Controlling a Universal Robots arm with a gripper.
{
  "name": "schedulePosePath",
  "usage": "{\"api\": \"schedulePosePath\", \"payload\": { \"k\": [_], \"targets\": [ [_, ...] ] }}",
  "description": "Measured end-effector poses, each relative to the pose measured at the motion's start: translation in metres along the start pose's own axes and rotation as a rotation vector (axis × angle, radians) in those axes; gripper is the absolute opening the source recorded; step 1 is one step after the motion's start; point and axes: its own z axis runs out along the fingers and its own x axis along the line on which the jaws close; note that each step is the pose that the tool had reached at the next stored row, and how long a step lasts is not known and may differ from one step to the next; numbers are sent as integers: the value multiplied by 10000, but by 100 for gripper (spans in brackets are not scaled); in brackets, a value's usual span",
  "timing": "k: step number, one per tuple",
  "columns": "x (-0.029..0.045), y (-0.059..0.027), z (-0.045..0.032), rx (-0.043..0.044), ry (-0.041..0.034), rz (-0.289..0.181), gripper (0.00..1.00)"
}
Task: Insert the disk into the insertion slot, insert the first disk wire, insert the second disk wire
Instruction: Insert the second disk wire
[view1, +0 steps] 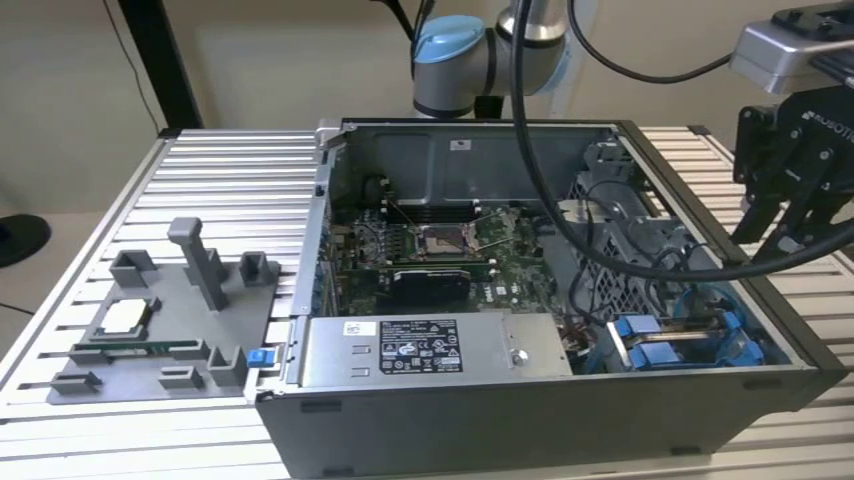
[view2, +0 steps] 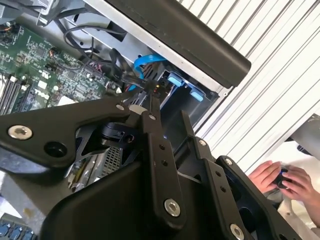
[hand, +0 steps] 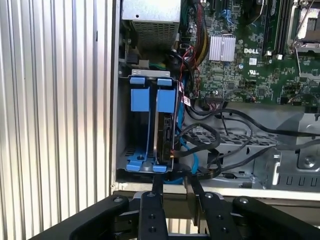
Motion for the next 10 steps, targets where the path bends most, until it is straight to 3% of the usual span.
{"api": "schedulePosePath", "payload": {
  "k": [8,9,10],
  "targets": [
    [-2,-35,58,0,-5,0,100],
    [-2,-37,61,-33,-7,0,100],
    [-1,-48,66,-139,-13,-1,100]
  ]
}}
